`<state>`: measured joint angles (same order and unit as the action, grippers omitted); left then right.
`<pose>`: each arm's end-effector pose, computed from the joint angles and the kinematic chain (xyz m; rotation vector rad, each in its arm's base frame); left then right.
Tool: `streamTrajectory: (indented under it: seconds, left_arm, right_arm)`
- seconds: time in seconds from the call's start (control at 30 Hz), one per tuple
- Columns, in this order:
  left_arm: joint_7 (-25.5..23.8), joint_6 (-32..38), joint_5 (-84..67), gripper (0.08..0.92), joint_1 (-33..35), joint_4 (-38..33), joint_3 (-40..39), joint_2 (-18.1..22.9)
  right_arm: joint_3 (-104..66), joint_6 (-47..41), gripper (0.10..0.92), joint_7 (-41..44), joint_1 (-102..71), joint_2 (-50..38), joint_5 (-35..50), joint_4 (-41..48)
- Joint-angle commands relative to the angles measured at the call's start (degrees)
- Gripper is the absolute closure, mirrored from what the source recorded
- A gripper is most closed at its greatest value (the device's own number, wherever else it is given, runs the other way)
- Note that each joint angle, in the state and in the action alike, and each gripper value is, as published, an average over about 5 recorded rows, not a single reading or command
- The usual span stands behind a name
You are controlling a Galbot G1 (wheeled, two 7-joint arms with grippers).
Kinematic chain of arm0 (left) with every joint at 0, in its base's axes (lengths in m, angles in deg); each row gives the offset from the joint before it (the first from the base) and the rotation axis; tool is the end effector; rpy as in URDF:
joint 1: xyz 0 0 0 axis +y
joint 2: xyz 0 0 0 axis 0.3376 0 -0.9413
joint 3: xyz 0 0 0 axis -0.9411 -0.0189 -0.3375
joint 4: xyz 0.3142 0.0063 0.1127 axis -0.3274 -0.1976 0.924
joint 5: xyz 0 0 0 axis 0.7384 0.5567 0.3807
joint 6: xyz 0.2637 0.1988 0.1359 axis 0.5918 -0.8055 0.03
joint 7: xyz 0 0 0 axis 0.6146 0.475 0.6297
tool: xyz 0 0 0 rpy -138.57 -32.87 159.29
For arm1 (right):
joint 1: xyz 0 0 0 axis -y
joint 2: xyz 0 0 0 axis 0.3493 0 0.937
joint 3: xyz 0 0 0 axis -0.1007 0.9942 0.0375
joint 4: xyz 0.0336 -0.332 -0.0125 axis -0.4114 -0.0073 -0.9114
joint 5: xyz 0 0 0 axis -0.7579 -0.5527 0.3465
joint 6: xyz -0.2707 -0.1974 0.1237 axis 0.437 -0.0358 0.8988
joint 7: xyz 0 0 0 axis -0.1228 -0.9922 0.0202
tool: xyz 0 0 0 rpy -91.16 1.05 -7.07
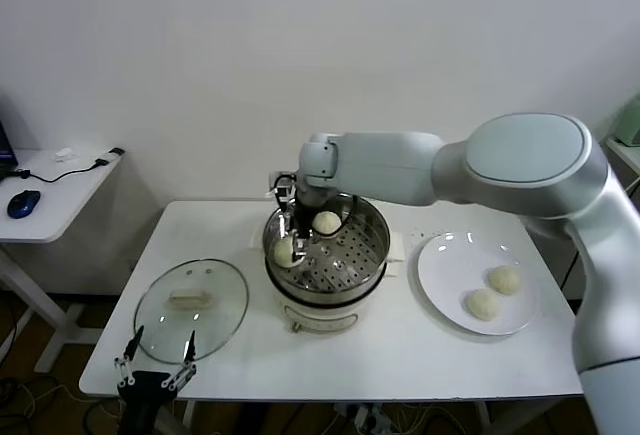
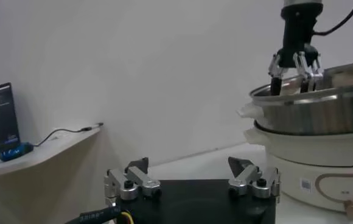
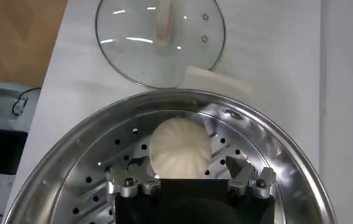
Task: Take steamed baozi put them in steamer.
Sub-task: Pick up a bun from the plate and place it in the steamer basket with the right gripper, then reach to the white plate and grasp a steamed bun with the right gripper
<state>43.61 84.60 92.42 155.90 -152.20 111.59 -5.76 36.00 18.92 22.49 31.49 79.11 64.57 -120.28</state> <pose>0.1020 0.0744 -0.3295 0.0594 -3.0172 -0.3889 0.5691 0.1876 -0.0860 1.4543 -1.4266 1.2621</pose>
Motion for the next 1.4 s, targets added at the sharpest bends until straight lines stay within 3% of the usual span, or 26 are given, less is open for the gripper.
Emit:
streamTrajectory:
  seconds: [0.03,0.2,0.4,0.7,1.03,1.4]
  left_arm:
    - [-0.04,-0.09,0.08,0.177,0.02,-0.19,0.0,0.05]
    - [-0.05,-0.26,0.47,0.177,-0.04,-0.49,-0.05,0.14]
    - [-0.1,-0.77,1.04,0.177,-0.41,-0.88,0.02,0.53]
    - [-0.11,-1.25,1.9,0.177,0.29,-1.35,0.57,1.6]
    - [-0.13,-2.43,4.06,0.177,0.38,-1.88,0.84,3.16]
    - [-0.04,-2.25,5.02,0.177,1.02,-0.93,1.45,4.27]
  right_arm:
    - [-0.18,1.96,0.203,3.98,7.62,-11.96,-2.22,-8.47]
    - [1.56,4.39,0.203,8.39,12.67,-24.93,-8.57,-15.14]
    - [1.64,6.94,0.203,12.87,13.32,-39.14,-23.23,-18.76]
    - [-8.42,10.36,0.203,15.12,-1.57,-54.44,-43.31,-18.22]
    - [-25.02,14.21,0.203,15.21,-24.13,-55.81,-55.85,-10.82]
    - [-34.58,14.91,0.203,13.8,-34.71,-48.43,-57.46,-3.74]
